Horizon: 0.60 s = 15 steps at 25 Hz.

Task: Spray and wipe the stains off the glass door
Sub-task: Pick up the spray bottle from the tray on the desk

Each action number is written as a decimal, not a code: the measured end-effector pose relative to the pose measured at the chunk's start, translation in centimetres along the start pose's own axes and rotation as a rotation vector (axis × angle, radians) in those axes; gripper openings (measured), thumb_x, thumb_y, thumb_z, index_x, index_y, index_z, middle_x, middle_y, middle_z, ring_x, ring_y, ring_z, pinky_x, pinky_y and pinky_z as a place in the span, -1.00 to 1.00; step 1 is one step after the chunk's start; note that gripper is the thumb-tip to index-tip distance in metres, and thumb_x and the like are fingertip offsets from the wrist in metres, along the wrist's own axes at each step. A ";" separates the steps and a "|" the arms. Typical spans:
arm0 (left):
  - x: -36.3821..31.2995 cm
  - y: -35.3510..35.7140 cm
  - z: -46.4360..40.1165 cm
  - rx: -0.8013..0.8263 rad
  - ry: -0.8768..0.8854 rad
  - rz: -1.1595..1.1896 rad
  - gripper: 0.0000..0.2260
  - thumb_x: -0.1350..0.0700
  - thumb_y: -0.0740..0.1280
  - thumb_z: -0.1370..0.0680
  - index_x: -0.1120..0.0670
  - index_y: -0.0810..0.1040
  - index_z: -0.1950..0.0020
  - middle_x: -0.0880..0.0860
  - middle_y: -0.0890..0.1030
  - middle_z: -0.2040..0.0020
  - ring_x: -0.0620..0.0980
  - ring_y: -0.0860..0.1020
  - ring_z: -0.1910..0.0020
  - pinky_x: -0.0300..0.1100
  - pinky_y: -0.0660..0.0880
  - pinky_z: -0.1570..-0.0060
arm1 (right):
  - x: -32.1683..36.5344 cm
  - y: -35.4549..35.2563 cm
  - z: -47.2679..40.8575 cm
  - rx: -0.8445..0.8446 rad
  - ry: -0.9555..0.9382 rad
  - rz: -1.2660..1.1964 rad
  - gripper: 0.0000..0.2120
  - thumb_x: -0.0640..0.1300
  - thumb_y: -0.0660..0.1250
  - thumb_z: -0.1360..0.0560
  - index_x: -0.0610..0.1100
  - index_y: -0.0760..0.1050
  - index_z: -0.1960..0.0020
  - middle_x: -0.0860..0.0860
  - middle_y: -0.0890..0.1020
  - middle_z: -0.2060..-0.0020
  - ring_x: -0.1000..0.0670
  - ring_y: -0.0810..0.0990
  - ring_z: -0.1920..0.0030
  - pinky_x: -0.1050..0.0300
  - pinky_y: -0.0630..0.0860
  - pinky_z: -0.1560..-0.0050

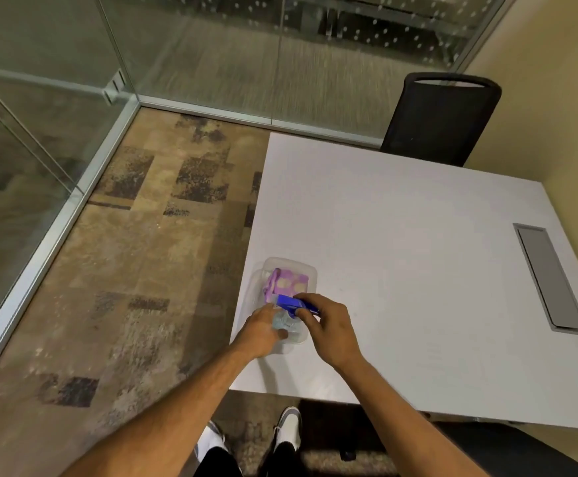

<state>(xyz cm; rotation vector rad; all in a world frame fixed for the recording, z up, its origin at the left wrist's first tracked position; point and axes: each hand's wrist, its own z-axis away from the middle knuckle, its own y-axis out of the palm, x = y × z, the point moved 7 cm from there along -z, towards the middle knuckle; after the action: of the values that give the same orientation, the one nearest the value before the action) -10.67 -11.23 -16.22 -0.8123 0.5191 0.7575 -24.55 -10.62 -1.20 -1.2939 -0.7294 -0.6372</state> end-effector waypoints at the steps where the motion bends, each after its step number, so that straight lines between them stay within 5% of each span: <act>1: -0.4 -0.2 0.2 -0.002 0.011 0.011 -0.45 0.10 0.52 -0.58 0.02 0.44 -0.53 0.08 0.55 -0.44 0.12 0.54 -0.39 -0.01 0.49 -0.43 | 0.5 -0.6 -0.1 -0.017 -0.017 -0.003 -0.76 -0.18 0.35 -0.62 -0.18 0.62 -0.26 -0.08 0.71 -0.13 -0.06 0.67 -0.11 0.09 0.58 -0.24; 4: -1.7 -1.3 1.3 -0.022 0.029 0.084 -0.44 0.10 0.54 -0.56 -0.05 0.44 -0.52 0.06 0.52 -0.46 0.14 0.51 -0.41 0.00 0.47 -0.47 | 2.7 -2.7 -0.9 -0.049 -0.077 -0.016 -0.77 -0.19 0.37 -0.60 -0.15 0.63 -0.24 -0.05 0.72 -0.10 -0.02 0.67 -0.08 0.19 0.58 -0.18; 8: -4.4 -4.6 3.8 -0.085 0.074 0.138 -0.44 0.06 0.56 -0.55 -0.09 0.45 -0.50 -0.06 0.51 -0.38 0.02 0.48 -0.37 -0.23 0.46 -0.32 | 6.8 -5.5 -1.6 -0.074 -0.159 -0.032 -0.77 -0.16 0.34 -0.61 -0.16 0.62 -0.25 -0.06 0.71 -0.10 0.00 0.65 -0.06 0.18 0.58 -0.13; 15: -7.3 -12.1 11.4 -0.329 0.159 0.150 -0.40 0.02 0.62 -0.48 -0.06 0.49 -0.47 -0.04 0.64 -0.31 0.02 0.58 -0.29 0.10 0.48 -0.47 | 16.1 -6.9 -1.8 -0.114 -0.319 -0.195 -0.79 -0.15 0.39 -0.58 -0.13 0.64 -0.20 0.00 0.70 -0.02 0.10 0.60 0.04 0.22 0.56 -0.05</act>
<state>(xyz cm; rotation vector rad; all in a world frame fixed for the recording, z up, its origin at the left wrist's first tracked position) -4.50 -10.57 0.84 -1.1550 0.6115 0.9360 -19.56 -13.81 15.41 -1.4591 -1.1035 -0.6427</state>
